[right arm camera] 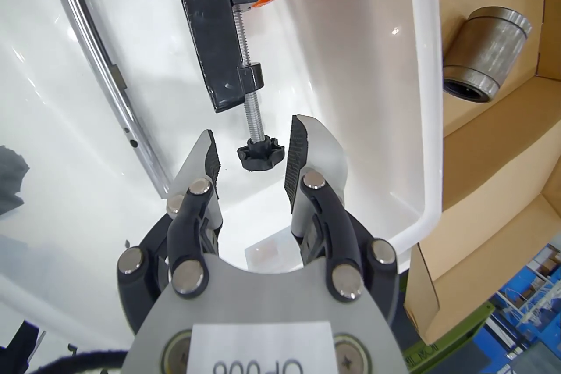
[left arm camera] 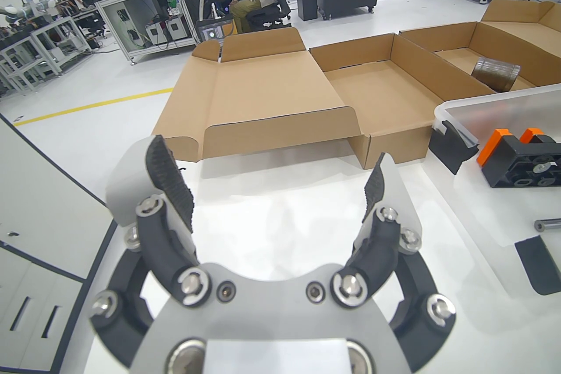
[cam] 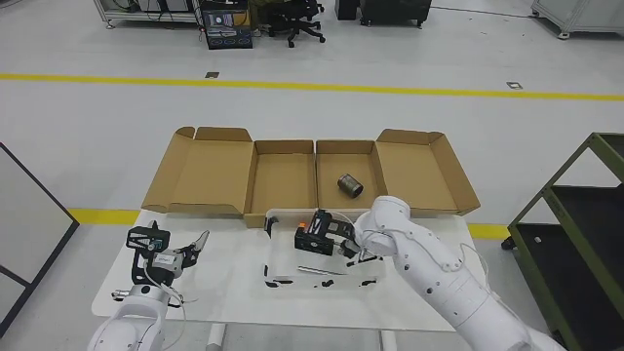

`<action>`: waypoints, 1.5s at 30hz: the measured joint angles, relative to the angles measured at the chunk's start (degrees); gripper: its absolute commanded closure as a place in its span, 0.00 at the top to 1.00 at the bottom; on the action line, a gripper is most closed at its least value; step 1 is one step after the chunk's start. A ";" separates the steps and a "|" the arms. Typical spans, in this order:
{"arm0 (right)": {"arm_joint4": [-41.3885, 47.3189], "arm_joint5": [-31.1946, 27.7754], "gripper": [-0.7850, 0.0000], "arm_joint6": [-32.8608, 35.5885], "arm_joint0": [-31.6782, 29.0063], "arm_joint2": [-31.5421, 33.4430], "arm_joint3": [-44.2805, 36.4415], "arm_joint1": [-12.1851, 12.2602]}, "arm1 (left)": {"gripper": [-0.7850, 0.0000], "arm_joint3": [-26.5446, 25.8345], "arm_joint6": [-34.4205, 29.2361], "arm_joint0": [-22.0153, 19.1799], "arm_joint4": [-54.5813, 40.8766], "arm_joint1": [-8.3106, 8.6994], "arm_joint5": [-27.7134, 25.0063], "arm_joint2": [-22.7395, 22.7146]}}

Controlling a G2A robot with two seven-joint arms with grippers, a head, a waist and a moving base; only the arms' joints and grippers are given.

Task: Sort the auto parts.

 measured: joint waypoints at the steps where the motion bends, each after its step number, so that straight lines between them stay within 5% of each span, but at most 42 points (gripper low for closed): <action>1: 0.14 0.01 0.43 -0.14 0.41 -0.41 0.65 -0.24 | 1.00 0.00 0.00 0.00 0.00 0.00 0.00 0.00; 14: 3.06 0.11 0.40 -2.55 6.43 -6.81 12.15 -4.81 | 1.00 0.00 0.00 0.00 0.00 0.00 0.00 0.00; 19: 3.70 -0.24 0.19 -3.57 7.92 -8.03 15.36 -6.09 | 1.00 0.00 0.00 0.00 0.00 0.00 0.00 0.00; 21: 3.74 -0.41 0.00 -4.24 8.31 -8.26 16.27 -6.43 | 1.00 0.00 0.00 0.00 0.00 0.00 0.00 0.00; 28: 3.07 -1.06 0.00 -6.65 8.21 -7.95 16.97 -6.57 | 1.00 0.00 0.00 0.00 0.00 0.00 0.00 0.00; 37: -1.94 -1.89 0.00 -12.33 2.82 -2.76 6.66 -2.98 | 1.00 0.00 0.00 0.00 0.00 0.00 0.00 0.00; 45: -7.44 -4.00 0.00 -17.42 -9.91 9.02 -11.71 2.98 | 1.00 0.00 0.00 0.00 0.00 0.00 0.00 0.00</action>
